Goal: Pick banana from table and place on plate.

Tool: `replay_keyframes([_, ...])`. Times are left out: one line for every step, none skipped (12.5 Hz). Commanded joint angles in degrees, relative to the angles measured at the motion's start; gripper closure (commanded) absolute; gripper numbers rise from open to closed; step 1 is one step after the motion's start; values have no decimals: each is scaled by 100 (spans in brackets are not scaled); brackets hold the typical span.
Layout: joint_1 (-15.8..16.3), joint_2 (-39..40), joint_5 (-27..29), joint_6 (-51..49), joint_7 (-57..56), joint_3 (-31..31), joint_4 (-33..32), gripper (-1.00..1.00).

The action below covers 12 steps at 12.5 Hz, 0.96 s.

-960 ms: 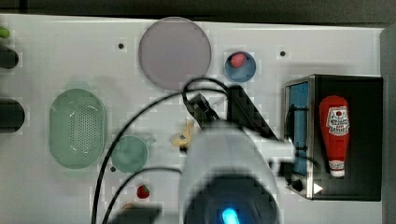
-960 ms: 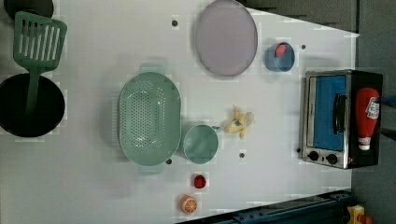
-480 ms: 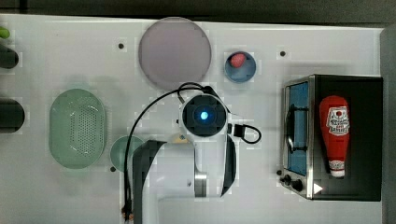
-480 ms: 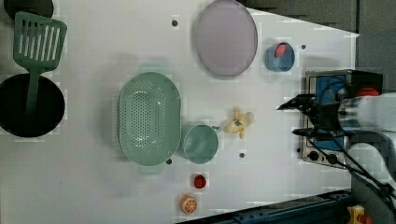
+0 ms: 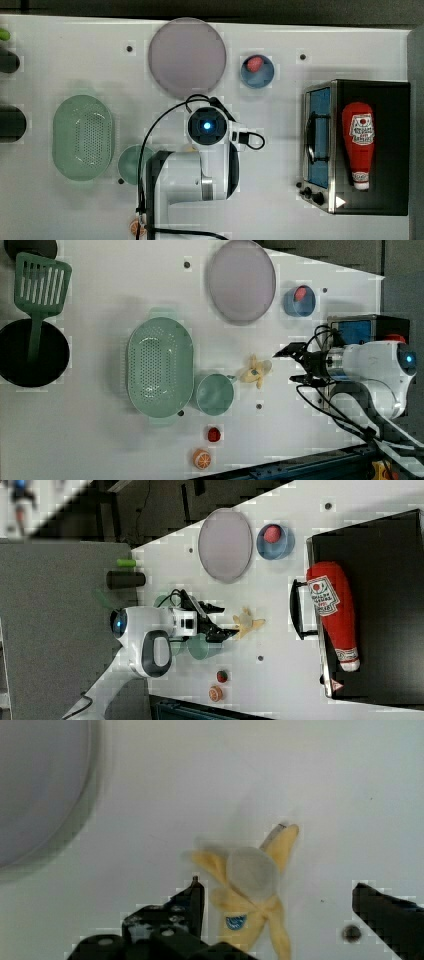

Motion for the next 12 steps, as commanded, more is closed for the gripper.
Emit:
replay_keyframes([-1, 332, 45, 677, 155, 103, -163, -100])
replay_keyframes([-1, 436, 54, 901, 169, 126, -275, -100])
replay_keyframes([2, 527, 54, 1099, 175, 144, -373, -100])
replay_keyframes([5, 617, 55, 1296, 183, 151, -447, -100])
replay_keyframes([8, 715, 54, 1460, 183, 156, -491, -100])
replay_keyframes([14, 813, 55, 1567, 183, 172, -504, -100])
replay_keyframes([18, 893, 55, 1645, 184, 207, -506, -100])
replay_keyframes([21, 942, 59, 1683, 197, 237, -504, -93])
replay_keyframes([21, 955, 65, 1695, 215, 258, -507, -69])
replay_keyframes([20, 954, 73, 1692, 273, 260, -516, -43])
replay_keyframes([20, 953, 73, 1707, 323, 265, -508, -18])
replay_keyframes([17, 953, 73, 1710, 341, 265, -498, 6])
